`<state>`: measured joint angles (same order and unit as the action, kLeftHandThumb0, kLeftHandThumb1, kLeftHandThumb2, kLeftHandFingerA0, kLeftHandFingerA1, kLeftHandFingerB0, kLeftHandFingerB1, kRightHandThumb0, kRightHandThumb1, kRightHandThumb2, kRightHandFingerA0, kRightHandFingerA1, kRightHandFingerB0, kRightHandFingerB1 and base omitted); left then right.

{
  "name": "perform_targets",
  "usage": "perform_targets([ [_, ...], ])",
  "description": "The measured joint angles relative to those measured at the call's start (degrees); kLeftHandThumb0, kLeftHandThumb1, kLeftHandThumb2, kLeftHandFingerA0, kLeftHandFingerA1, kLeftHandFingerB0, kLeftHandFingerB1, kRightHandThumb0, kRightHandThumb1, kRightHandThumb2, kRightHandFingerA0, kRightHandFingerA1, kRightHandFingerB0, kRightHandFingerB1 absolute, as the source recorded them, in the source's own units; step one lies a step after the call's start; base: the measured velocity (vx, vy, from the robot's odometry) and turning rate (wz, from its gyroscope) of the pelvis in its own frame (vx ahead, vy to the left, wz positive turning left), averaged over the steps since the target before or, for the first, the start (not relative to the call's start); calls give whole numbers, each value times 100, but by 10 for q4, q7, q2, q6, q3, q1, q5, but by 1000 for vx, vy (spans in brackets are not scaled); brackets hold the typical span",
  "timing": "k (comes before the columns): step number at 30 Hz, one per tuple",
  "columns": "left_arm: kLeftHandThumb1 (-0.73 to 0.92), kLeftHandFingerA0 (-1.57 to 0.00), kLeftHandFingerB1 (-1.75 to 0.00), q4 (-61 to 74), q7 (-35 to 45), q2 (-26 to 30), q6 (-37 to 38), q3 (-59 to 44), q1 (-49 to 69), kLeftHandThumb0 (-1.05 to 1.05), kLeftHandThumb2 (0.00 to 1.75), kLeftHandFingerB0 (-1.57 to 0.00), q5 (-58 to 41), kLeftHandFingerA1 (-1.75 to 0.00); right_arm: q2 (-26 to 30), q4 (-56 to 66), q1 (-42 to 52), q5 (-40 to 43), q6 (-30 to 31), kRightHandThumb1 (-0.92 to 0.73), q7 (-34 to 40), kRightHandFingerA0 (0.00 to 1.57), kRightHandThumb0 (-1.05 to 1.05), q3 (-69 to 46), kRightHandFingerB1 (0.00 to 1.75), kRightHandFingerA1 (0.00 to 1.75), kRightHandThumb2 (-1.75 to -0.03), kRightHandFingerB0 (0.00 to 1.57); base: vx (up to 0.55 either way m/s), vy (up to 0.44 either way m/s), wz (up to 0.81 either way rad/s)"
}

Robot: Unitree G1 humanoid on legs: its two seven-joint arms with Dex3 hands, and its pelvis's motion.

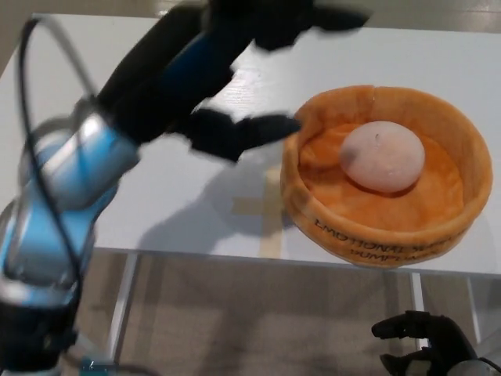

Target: Use the left hand to pick up the pink round toy on the left and place it inside the orange plate on the desk.

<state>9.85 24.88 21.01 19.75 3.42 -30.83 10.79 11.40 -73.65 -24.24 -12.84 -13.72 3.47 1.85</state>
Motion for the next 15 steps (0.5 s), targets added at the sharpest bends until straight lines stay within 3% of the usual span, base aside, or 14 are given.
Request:
perform_targets([
  [4,60,-21,-36,55,14,31,-1,-19,92,9,82,-46,-34,-37,1,0,-3,0,0,-56,0,64,-13,0,77,84,-58,66,0,0,0],
  [5,49,-15,-56,68,19,39,-1,-24,118,9,104,-35,-45,-53,2,0,-4,0,0,-55,0,63,-16,0,77,84,-60,66,0,0,0],
  [7,49,-15,-56,92,31,59,0,-31,176,9,104,-35,-66,-53,3,0,-5,0,0,-55,0,63,-16,0,77,84,-60,66,0,0,0],
  [8,65,-27,-37,98,35,64,1,-33,193,8,82,-49,-73,-38,3,0,-5,0,0,-55,0,62,-16,0,78,85,-60,67,0,0,0],
  [9,76,-33,-41,107,45,76,2,-35,232,2,69,-49,-87,-41,4,0,-6,0,0,-55,0,64,-15,0,78,85,-60,67,0,0,0],
  [11,76,-33,-41,117,55,88,3,-37,270,2,69,-49,-100,-41,4,0,-6,0,0,-55,0,64,-15,0,78,85,-60,67,0,0,0],
  [12,77,-44,-38,120,60,93,3,-37,285,-9,64,-52,-107,-43,5,0,-6,0,0,-55,0,61,-15,0,78,84,-60,66,0,0,0],
  [15,76,-47,-37,124,83,112,6,-33,360,-14,63,-54,-134,-41,7,0,-6,0,0,-56,-1,63,-16,0,77,85,-59,67,0,0,0],
])
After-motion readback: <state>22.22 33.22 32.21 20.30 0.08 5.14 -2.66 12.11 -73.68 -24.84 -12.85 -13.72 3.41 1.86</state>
